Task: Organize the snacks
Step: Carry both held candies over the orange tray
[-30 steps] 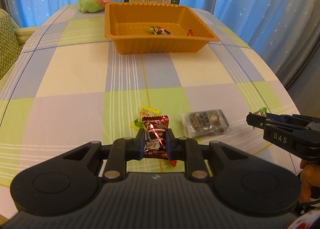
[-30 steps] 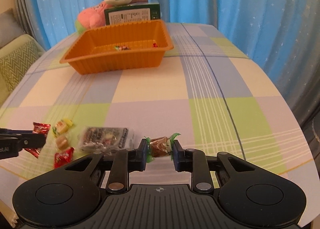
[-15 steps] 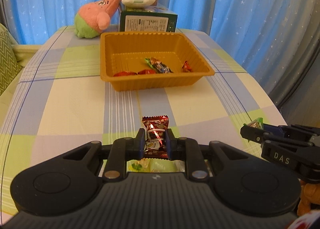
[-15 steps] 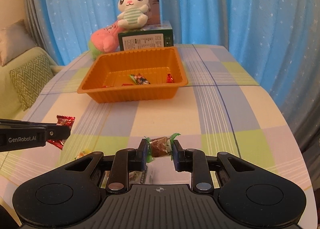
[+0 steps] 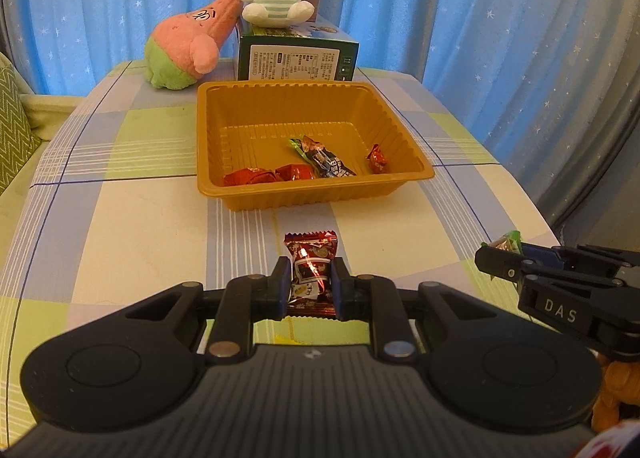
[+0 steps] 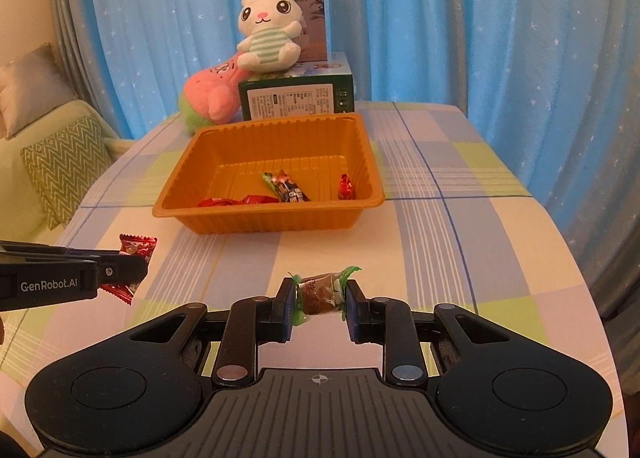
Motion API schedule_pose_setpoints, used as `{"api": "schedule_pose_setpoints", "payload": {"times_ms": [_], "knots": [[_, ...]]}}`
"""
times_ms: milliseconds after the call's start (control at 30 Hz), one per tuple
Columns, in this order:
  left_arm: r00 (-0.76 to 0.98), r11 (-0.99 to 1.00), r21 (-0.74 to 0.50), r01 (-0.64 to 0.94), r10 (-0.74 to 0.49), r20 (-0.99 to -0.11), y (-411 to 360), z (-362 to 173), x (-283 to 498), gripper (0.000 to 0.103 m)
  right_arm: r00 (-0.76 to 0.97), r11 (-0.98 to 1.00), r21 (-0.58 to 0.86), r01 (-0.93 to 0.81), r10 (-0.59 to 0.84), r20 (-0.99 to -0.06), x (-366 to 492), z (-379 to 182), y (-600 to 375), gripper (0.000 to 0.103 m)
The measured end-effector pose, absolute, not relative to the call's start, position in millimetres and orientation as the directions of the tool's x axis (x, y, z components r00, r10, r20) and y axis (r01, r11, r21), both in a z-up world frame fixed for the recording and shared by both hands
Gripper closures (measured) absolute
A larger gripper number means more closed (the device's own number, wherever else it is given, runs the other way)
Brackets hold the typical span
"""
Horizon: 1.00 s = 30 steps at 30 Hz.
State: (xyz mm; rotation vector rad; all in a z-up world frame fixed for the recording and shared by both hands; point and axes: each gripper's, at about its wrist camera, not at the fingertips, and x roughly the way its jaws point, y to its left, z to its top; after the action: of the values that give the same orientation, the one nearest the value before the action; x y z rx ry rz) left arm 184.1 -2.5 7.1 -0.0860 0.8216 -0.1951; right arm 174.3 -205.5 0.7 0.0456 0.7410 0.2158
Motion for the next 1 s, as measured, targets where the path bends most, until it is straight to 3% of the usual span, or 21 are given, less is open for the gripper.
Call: {"api": "schedule_pose_setpoints", "payload": {"times_ms": [1000], "knots": [[0.679, 0.986, -0.127, 0.111, -0.169, -0.715, 17.6, 15.1, 333.4, 0.084, 0.675, 0.963, 0.15, -0.225, 0.265, -0.689, 351.7, 14.8, -188.4, 0.077]]}}
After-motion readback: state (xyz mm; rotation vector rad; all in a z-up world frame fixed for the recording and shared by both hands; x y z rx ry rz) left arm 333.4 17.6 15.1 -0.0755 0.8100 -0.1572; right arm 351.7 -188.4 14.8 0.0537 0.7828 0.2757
